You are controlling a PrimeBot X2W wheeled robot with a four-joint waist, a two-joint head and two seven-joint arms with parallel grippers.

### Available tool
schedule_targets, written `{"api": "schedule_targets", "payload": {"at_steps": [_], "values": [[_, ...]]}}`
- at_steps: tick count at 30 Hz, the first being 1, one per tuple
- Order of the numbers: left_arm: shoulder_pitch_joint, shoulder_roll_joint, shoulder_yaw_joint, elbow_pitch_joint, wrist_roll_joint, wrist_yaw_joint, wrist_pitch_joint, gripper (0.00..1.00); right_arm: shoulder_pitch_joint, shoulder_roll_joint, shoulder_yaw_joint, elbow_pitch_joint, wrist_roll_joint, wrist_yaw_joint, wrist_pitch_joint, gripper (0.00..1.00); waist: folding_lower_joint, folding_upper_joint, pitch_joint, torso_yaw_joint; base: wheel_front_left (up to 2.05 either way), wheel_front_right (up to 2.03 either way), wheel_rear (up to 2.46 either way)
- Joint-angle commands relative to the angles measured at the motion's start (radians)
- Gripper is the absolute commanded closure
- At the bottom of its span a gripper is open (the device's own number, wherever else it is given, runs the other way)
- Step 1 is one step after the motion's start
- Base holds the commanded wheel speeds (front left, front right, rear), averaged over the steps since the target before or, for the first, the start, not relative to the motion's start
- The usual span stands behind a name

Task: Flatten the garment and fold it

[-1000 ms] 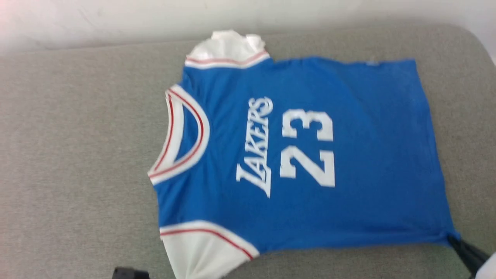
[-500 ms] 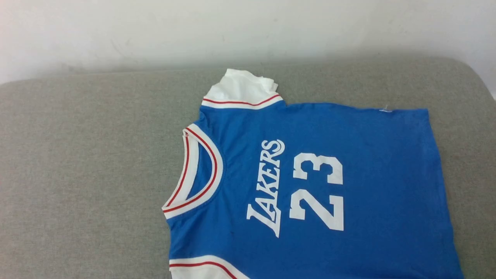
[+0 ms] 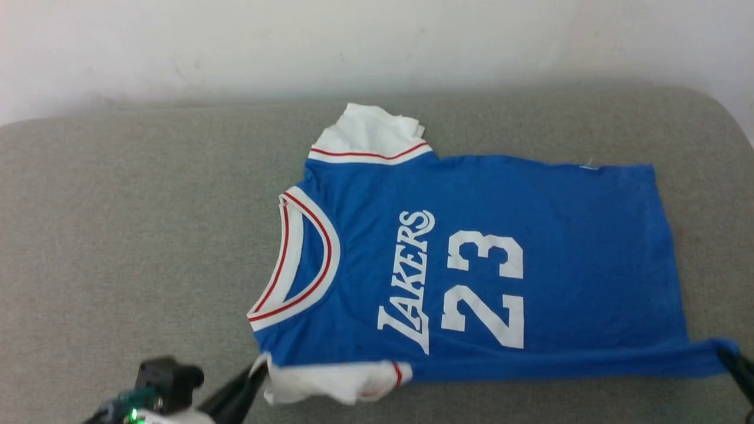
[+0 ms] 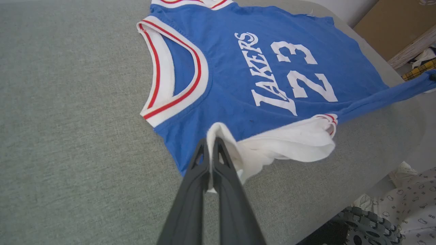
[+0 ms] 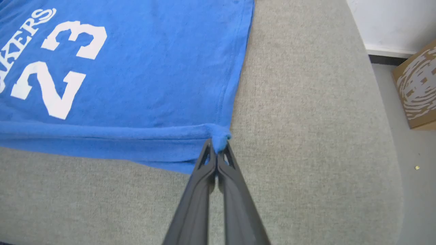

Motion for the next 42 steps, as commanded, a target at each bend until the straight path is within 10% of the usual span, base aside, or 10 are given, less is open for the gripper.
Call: {"api": "schedule_targets", "payload": {"at_steps": [1, 31, 32, 33, 34, 36, 37, 38, 42], "values": [[-0.069, -0.013, 0.001, 0.012, 0.03, -0.013, 0.003, 1.0, -0.052, -0.008, -0.007, -0.01, -0.011, -0.002, -0.009, 1.0, 0.0, 0.0001, 0.051, -0.014, 0.0, 0.0, 0.0], [-0.478, -0.193, -0.047, 0.367, 0.193, -0.09, -0.074, 1.0, -0.498, -0.06, 0.291, 0.319, 0.031, -0.002, -0.102, 1.0, 0.0, 0.0001, 0.327, -0.027, 0.0, 0.0, 0.0], [-0.479, -0.199, -0.047, 0.376, 0.187, -0.09, -0.07, 1.0, -0.504, -0.062, 0.299, 0.329, 0.034, -0.002, -0.101, 0.93, 0.0, 0.0001, 0.328, -0.027, 0.0, 0.0, 0.0], [-0.481, -0.205, -0.047, 0.383, 0.181, -0.089, -0.068, 1.0, -0.509, -0.063, 0.305, 0.336, 0.037, -0.002, -0.104, 0.62, 0.0, 0.0001, 0.327, -0.027, 0.0, 0.0, 0.0], [-0.482, -0.209, -0.047, 0.389, 0.178, -0.089, -0.066, 0.82, -0.513, -0.066, 0.31, 0.341, 0.038, -0.002, -0.108, 0.0, 0.0, 0.0001, 0.326, -0.027, 0.0, 0.0, 0.0], [-0.482, -0.216, -0.043, 0.395, 0.172, -0.085, -0.073, 0.51, -0.518, -0.067, 0.312, 0.352, 0.042, -0.002, -0.121, 0.0, 0.0, 0.0001, 0.318, -0.027, 0.0, 0.0, 0.0], [-0.479, -0.218, -0.042, 0.396, 0.169, -0.084, -0.076, 0.15, -0.519, -0.068, 0.311, 0.355, 0.043, -0.002, -0.13, 0.0, 0.0, 0.0001, 0.312, -0.027, 0.0, 0.0, 0.0], [-0.476, -0.218, -0.04, 0.395, 0.168, -0.081, -0.081, 0.0, -0.518, -0.069, 0.31, 0.356, 0.045, -0.002, -0.139, 0.0, 0.0, 0.0001, 0.304, -0.026, 0.0, 0.0, 0.0], [-0.443, -0.219, -0.019, 0.371, 0.154, -0.063, -0.121, 0.0, -0.501, -0.066, 0.282, 0.34, 0.063, -0.002, -0.171, 0.0, 0.0, 0.0001, 0.261, -0.027, 0.0, 0.0, 0.0]]}}
